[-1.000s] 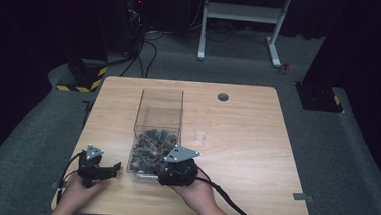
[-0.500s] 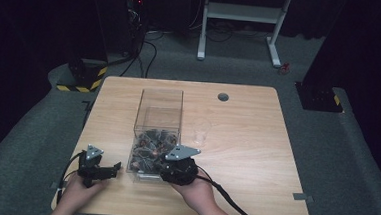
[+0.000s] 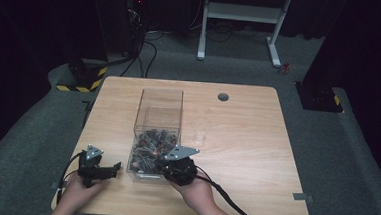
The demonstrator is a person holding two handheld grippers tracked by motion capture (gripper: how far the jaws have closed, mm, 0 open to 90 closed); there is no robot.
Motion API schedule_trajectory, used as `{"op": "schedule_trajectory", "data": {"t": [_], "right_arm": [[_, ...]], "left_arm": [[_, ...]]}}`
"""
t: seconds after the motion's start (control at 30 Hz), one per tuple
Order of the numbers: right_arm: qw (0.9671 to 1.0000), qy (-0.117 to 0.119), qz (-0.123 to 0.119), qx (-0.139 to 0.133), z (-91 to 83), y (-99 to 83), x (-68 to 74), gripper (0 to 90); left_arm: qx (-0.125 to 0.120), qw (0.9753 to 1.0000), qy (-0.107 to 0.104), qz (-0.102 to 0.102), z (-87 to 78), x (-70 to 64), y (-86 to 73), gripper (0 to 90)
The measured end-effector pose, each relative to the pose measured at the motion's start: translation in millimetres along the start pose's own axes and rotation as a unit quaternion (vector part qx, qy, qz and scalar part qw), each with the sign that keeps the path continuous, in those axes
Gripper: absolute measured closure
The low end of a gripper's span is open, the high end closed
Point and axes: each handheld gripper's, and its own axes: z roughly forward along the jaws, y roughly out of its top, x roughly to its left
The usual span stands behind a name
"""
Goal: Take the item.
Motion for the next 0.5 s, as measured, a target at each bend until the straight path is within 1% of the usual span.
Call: {"op": "schedule_trajectory", "data": {"t": [0.1, 0.2, 0.23, 0.33, 0.5], "right_arm": [[1.0000, 0.003, -0.001, 0.001, -1.1, 0.1, 0.8, 90.0], [0.9999, 0.002, -0.012, -0.002, -3.1, 0.3, 2.1, 90.0], [0.9999, 0.002, -0.012, -0.002, -3.1, 0.3, 2.1, 90.0], [0.9998, 0.001, -0.014, -0.014, -6.8, 1.2, 2.4, 90.0], [0.9997, -0.001, -0.014, -0.020, -10.7, 2.4, 2.3, 90.0]], "left_arm": [[-0.002, 1.0000, 0.000, -0.001, 0.2, -0.2, -0.1, 6.2], [-0.002, 1.0000, 0.000, -0.002, 0.2, -0.3, -0.1, 6.2], [-0.002, 1.0000, 0.000, -0.002, 0.2, -0.3, -0.1, 6.2], [-0.002, 1.0000, 0.000, -0.002, 0.2, -0.2, -0.1, 6.2], [-0.002, 1.0000, 0.000, -0.001, 0.2, -0.2, -0.1, 6.2]]}}
